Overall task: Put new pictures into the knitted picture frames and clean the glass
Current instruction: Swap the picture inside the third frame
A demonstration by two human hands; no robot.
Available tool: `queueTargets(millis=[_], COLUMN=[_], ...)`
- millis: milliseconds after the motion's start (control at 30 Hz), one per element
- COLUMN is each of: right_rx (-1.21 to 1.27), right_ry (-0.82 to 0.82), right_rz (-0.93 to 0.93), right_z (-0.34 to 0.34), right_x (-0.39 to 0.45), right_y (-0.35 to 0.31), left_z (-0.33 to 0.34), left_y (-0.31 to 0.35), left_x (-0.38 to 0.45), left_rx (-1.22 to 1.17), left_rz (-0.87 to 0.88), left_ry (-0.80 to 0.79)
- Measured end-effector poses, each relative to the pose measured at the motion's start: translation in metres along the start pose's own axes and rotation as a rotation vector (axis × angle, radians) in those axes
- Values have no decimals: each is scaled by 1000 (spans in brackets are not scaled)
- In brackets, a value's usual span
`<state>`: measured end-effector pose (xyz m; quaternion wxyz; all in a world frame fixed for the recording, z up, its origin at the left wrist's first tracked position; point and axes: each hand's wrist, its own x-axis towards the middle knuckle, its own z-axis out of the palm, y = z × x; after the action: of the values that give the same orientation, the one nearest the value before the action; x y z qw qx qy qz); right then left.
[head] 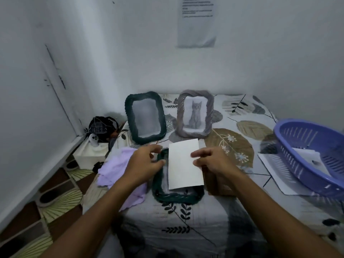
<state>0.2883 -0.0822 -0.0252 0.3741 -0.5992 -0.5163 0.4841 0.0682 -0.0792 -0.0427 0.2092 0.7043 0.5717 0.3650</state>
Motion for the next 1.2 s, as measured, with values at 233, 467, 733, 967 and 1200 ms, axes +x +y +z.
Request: queueTargets(millis=[233,467,733,967,1200], right_rx=[-215,-833,-992,-1032,-1025], right_ry=[-16,63,-256,-265,-261], right_rz=[-58,-236,-239,-232,-250], right_z=[24,29,12,8,3], right_x=[9,9,11,3,-1], right_y=[8,14,15,18,17], left_z=[-1,1,-3,-5,-2], left_y=[-26,-33,-30,-28,-30], left_x=[7,6,13,20,24], left_rx=[433,505,510,487,483], left_rz=[255,232,209,191,202], left_ry=[-487,-587,-628,-664,-679])
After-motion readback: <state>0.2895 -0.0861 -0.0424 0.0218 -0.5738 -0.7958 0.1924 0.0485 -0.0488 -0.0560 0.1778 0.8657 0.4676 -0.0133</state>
